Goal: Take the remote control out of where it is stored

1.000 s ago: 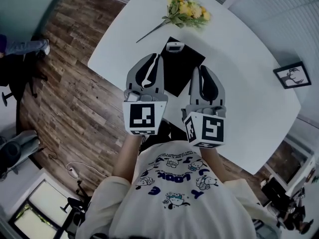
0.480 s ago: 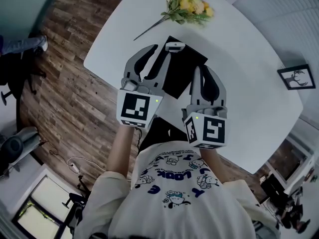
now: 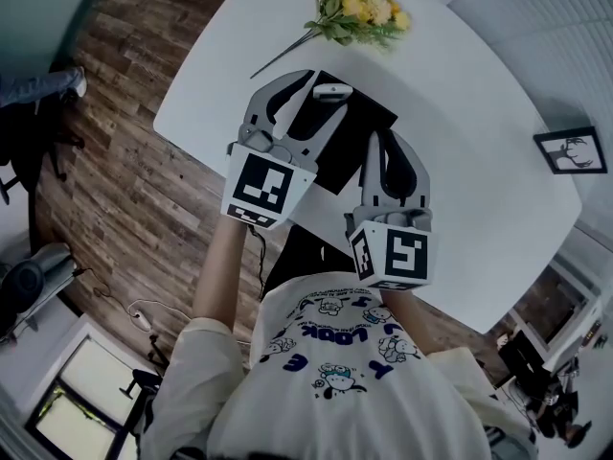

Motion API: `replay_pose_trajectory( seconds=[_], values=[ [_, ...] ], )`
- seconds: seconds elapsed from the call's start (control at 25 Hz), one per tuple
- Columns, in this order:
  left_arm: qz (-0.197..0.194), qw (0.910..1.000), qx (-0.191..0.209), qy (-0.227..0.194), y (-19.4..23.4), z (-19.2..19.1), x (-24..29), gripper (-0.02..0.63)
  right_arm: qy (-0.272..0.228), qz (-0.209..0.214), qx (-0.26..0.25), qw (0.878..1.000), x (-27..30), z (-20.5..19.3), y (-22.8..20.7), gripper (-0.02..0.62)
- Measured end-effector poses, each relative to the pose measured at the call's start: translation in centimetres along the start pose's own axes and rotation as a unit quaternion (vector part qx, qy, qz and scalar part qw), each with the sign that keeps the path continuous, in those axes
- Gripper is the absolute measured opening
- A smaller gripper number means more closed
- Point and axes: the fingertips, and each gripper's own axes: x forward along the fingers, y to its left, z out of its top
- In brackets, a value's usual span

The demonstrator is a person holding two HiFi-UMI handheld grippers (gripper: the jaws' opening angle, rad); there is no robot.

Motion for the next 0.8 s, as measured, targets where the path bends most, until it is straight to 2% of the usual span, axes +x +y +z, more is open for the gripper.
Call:
replay_pose_trajectory(
  seconds=[0.28, 0.52, 0.8],
  values=[
    [-0.036, 0.9991, 0.018, 0.014, -0.5, -0.5, 1.0, 0.235, 0.009, 0.008, 0.003, 1.000, 0.5, -0.6, 0.4, 0.051],
    [-0.045, 0.9978, 0.033, 0.035, -0.3, -1.1, 1.7, 0.227, 0.014, 0.014, 0.005, 1.000, 0.7, -1.0, 0.7, 0.051],
    [-0.066, 0.9939, 0.067, 0.057, -1.4, -1.2, 1.4, 0.139, 0.020, 0.009, 0.006, 1.000, 0.7, -1.2, 0.4, 0.051]
  ],
)
